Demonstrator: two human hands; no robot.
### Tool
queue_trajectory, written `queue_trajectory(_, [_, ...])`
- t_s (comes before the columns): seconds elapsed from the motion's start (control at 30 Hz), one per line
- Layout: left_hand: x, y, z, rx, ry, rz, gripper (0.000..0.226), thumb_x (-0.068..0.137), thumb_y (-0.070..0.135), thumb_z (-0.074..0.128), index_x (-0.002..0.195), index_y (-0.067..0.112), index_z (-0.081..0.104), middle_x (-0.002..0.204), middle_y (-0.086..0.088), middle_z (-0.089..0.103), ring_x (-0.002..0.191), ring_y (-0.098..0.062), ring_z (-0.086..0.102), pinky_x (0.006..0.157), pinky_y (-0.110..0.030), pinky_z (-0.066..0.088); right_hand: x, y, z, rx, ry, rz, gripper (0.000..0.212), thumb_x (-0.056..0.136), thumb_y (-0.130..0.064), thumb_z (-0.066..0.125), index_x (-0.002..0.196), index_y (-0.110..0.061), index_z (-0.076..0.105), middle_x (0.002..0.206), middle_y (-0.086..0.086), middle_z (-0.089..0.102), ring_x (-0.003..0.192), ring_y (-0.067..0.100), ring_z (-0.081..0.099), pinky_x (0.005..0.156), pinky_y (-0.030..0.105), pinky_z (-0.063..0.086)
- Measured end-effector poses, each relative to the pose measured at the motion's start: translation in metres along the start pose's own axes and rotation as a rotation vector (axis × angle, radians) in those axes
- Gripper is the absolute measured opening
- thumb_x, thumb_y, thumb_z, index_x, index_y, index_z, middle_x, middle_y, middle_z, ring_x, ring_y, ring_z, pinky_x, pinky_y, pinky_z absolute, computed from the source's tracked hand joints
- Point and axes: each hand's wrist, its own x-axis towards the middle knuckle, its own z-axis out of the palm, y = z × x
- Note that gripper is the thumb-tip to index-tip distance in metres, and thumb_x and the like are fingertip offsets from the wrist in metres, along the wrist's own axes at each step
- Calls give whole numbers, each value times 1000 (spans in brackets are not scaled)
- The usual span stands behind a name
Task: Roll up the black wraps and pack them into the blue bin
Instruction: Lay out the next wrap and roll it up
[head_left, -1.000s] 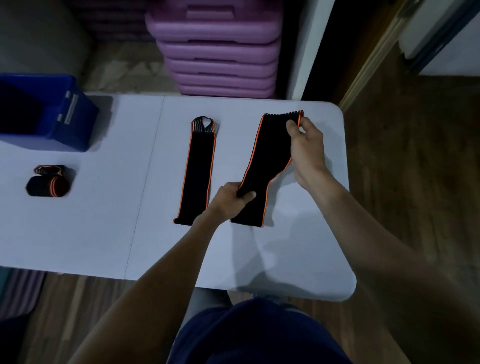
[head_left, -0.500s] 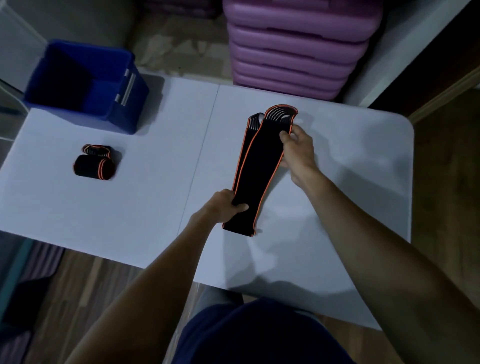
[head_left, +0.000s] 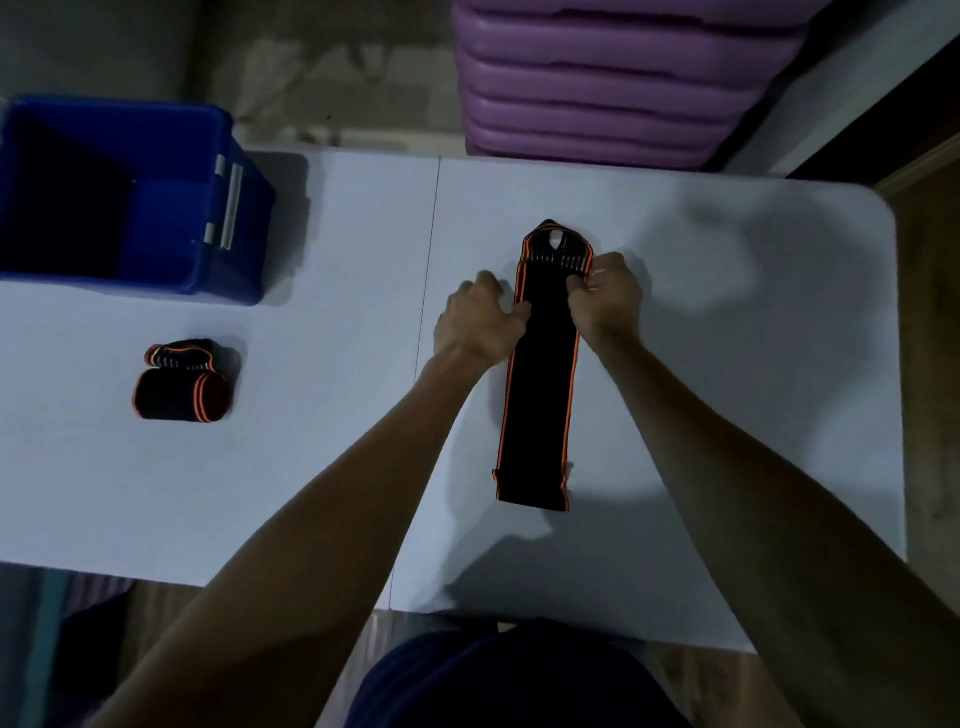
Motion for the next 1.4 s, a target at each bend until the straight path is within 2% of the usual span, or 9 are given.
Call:
queue_trajectory(0.1, [25,13,4,-32,41,28,40,92,39,57,121,11,56,120,-11,64,109,-31,63,88,-45,54,5,6,6,29,113,-51,14,80,-20,58,83,-8,52,83,16,61,83,34,60,67,30,40])
queue_trajectory(0.37, [54,15,20,-47,123,49,28,95,24,57,120,12,59,114,-7,68,102,-30,65,81,-44,55,23,6,12,-55,178,-160,12,79,-10,60,89,-5,63,84,10,69,81,27,64,70,29,44])
queue_trajectory(0.5, [60,9,21,-81,125,42,28,93,20,58,121,14,61,114,-6,69,102,-29,66,82,-45,55,28,10,13,-38,221,-34,16,77,-18,70,83,-7,61,83,8,68,83,27,64,69,27,41])
queue_trajectory(0.67, [63,6,23,-103,99,72,29,89,7,59,119,7,62,112,-11,69,101,-29,66,85,-39,55,29,10,12,-64,125,-33,5,79,-18,69,78,-13,68,79,4,72,80,22,66,72,20,37])
queue_trajectory(0.87, [33,-7,19,-94,86,10,15,87,5,54,92,6,68,89,-6,68,72,-18,58,59,-20,43,-4,23,-10,14,118,-12,14,85,-10,54,85,-10,69,78,3,72,72,22,68,67,30,54])
queue_trajectory(1.07, [-26,-33,25,-106,-151,-95,16,81,-1,57,74,9,68,78,-9,71,72,-24,69,61,-25,53,-70,59,-23,-185,-115,-60,19,85,-6,52,81,-7,71,78,8,75,74,27,70,73,30,53])
queue_trajectory(1.13, [-43,-40,30,-93,-179,-108,21,79,-4,58,66,13,61,75,-10,69,73,-28,71,64,-33,60,-88,68,-22,-169,-123,-74,17,81,-3,54,79,-8,70,74,6,74,72,26,70,75,36,55])
queue_trajectory(1.27, [-68,-49,39,-130,-169,-86,11,76,-5,57,68,1,60,74,-21,69,70,-37,70,65,-46,61,-110,72,-19,-161,-147,-46,14,83,-8,56,85,-11,70,75,3,74,74,20,70,74,27,50])
queue_trajectory(1.4, [-86,-53,39,-152,-109,-120,20,81,0,54,66,7,65,72,-14,69,63,-27,65,55,-28,54,-117,80,-26,-29,-154,82,14,85,-13,55,90,-14,68,82,4,74,80,24,72,82,36,57])
